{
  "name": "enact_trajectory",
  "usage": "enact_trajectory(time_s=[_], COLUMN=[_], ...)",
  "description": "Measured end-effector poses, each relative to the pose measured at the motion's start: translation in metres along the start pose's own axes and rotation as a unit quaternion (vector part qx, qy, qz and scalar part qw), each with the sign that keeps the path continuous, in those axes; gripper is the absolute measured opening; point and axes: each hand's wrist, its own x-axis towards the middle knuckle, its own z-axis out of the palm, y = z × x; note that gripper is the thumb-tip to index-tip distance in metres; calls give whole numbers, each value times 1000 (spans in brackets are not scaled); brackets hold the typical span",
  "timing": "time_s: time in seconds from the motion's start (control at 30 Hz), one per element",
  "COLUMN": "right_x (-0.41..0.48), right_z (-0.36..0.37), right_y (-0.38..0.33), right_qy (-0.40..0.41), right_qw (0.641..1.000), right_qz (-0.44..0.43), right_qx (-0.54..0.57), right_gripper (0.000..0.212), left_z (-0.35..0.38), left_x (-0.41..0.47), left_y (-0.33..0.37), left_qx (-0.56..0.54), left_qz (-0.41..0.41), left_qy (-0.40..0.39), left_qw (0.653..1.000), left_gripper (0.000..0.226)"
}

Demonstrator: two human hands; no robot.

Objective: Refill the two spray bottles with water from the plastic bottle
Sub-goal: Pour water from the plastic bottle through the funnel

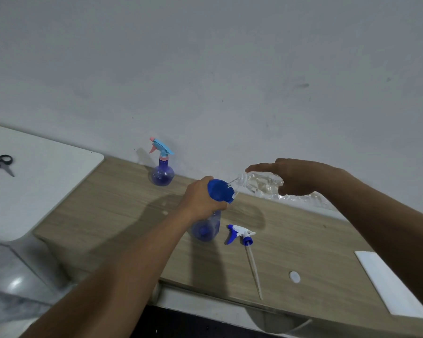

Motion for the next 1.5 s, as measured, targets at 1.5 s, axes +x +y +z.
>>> enact_trajectory(time_s=[1.5], right_x=[24], right_z=[135], right_y=[42], right_qy=[340], right_qw=[858], right_qz=[100], right_qx=[373], right_gripper=[91], left_z=[6], left_x=[4], left_y=[-5], left_qx=[6], left_qz=[12], left_qy=[24], left_qw=[1000], left_gripper=[46])
